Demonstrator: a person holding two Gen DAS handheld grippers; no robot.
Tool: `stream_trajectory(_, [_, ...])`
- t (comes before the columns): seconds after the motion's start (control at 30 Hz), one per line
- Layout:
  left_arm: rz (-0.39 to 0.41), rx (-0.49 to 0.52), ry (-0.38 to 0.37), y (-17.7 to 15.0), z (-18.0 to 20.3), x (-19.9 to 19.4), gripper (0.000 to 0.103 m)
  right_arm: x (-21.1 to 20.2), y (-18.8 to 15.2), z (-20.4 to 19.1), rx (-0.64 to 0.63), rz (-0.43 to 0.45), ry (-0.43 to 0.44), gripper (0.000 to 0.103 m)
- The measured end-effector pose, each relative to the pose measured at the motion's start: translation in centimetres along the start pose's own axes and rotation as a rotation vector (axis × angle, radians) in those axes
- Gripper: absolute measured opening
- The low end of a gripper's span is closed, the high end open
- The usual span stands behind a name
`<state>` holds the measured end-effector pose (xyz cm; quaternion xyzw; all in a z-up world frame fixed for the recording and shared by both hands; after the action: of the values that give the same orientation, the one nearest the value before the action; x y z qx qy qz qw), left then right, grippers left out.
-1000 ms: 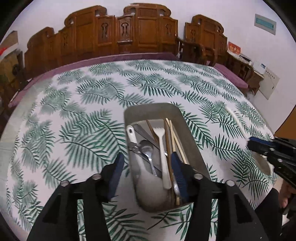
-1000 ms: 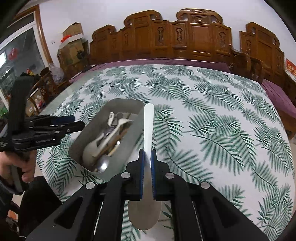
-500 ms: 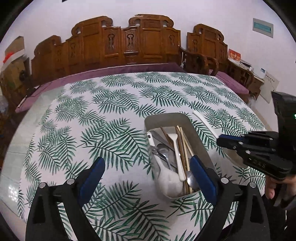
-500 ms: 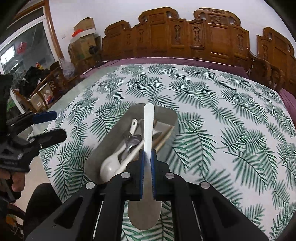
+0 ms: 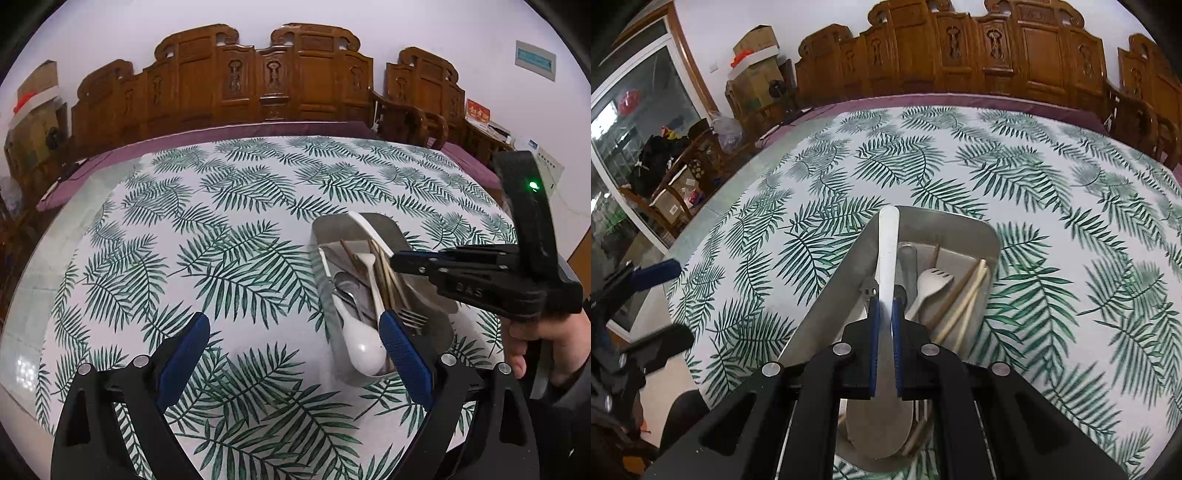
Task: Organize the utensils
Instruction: 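Lower both white spoons into the grey tray and open both tools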
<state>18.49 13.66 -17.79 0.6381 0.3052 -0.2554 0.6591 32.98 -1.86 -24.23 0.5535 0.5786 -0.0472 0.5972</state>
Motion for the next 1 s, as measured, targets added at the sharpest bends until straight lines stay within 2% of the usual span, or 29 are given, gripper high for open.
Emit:
stream_trajectory(0.23, [-0.022, -0.002, 0.008, -0.7, -0.3, 0.6, 0.089, 3.1, -0.1, 0.3, 0.072, -0.044, -0.013, 0.008])
stream_trajectory(0.5, [-0.029, -0.006, 0.006, -1.0, -0.6, 1.0, 0.089, 4.3, -0.4, 0.2, 0.095, -0.06, -0.003, 0.01])
stream_trajectory(0.73, [-0.019, -0.01, 0.002, -0.9, -0.4, 0.9, 0.089, 2.7, -0.5, -0.3, 0.025, -0.021, -0.014, 0.011])
stream_trajectory(1.0, [0.015, 0.002, -0.005, -0.6, 1.5, 0.1, 0.089, -2.8, -1.6, 0.1, -0.051, 0.086, -0.045, 0.012])
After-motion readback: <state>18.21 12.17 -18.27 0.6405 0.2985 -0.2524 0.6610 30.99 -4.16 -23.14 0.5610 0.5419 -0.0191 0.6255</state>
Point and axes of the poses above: each gripper's, at about its wrist camera, not at the fingertips, and x roughly the way its jaws point, z to its right, y to its top, the point moved 4 cm from there along x, roughly the way its jaws point, and after that the axes turned 1 degree about x, right-handed, at the moved point
